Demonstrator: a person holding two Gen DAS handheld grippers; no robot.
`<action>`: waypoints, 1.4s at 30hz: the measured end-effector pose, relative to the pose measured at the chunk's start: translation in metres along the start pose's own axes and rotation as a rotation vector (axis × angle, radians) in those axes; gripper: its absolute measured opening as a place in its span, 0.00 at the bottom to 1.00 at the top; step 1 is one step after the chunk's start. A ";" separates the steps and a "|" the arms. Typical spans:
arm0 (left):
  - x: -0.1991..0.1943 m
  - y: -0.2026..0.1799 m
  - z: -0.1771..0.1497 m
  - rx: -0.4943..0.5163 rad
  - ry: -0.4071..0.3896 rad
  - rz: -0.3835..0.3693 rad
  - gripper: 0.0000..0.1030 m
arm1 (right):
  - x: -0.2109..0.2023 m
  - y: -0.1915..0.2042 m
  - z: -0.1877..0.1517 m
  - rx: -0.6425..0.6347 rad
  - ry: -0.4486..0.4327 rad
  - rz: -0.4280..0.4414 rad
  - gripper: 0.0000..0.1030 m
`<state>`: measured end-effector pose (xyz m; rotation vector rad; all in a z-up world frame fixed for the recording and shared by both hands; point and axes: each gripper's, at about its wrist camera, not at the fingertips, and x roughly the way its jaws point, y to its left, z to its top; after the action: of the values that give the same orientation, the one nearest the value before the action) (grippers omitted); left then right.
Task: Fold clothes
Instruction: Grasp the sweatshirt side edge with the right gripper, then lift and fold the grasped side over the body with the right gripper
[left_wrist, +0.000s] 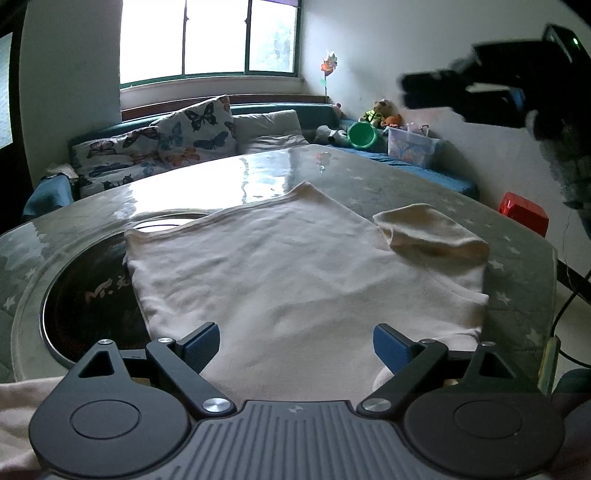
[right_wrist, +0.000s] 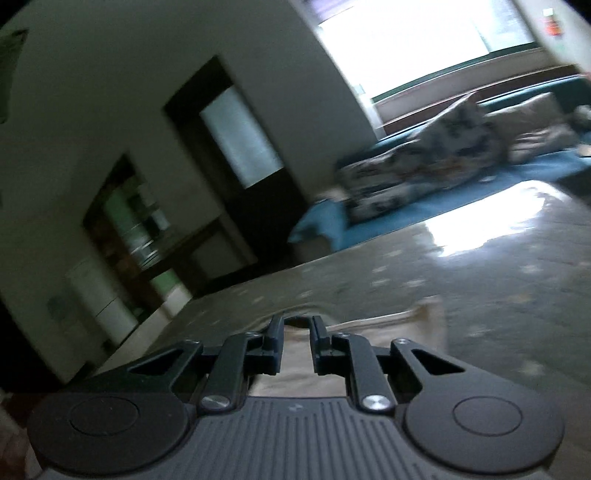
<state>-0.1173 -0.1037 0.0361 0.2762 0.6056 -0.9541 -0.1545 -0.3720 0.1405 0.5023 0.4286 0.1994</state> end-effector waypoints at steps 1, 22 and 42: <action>-0.001 0.000 -0.001 -0.002 0.000 0.003 0.90 | 0.006 0.006 -0.002 -0.026 0.005 0.002 0.14; 0.005 0.002 -0.002 -0.016 0.018 0.008 0.90 | 0.050 -0.019 -0.084 -0.415 0.296 -0.399 0.37; 0.003 0.004 -0.003 -0.012 0.003 -0.001 0.91 | 0.008 0.023 -0.005 -0.197 0.075 -0.195 0.06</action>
<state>-0.1137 -0.1024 0.0319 0.2669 0.6140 -0.9506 -0.1518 -0.3477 0.1459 0.2581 0.5222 0.0715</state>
